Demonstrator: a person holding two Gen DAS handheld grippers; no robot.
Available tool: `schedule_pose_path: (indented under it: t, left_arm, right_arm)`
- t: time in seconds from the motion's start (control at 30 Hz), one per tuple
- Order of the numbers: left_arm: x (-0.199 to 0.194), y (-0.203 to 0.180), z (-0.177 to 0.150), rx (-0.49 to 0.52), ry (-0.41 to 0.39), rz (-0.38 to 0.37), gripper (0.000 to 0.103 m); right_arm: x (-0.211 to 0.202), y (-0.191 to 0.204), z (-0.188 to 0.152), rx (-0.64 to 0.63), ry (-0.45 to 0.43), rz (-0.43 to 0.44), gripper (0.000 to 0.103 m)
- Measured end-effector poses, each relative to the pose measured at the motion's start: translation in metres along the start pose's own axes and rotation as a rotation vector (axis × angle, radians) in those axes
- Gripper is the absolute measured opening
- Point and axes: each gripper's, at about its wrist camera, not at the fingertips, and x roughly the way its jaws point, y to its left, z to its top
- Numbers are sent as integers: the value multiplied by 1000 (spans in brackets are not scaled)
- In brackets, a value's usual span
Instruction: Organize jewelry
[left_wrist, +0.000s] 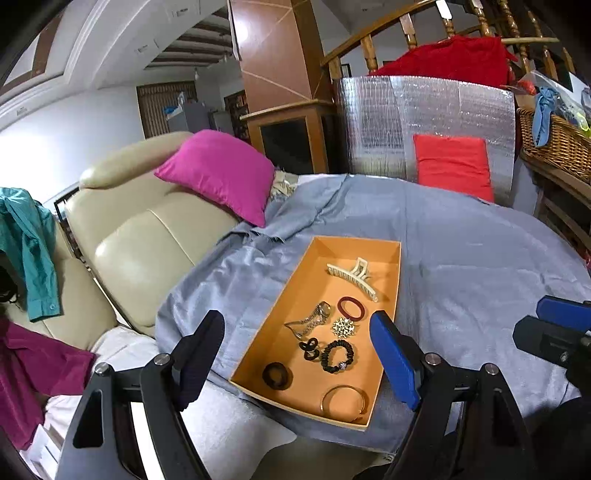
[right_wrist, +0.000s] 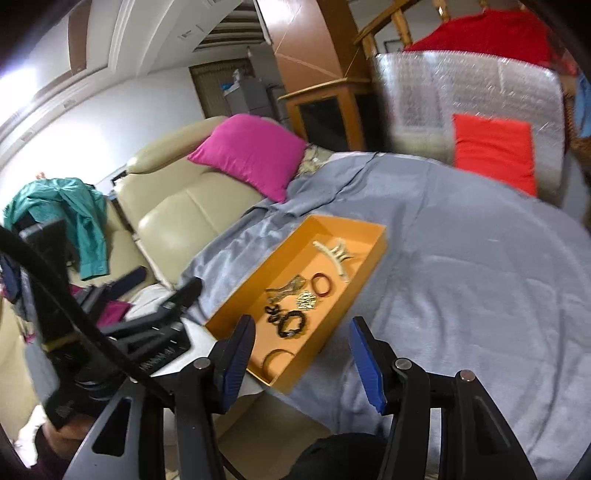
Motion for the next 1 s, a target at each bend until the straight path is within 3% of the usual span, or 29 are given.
schedule_pose_path:
  t: [0.13, 0.27, 1.0]
  left_arm:
    - [-18, 8, 2, -6, -15, -4, 81]
    - [-30, 16, 3, -26, -31, 16, 81]
    - [-33, 24, -2, -34, -36, 42, 82]
  right_arm:
    - [-15, 16, -10, -55, -44, -85, 59]
    - [-20, 29, -13, -95, -68, -109, 62]
    - [-20, 52, -18, -132, -89, -97, 64]
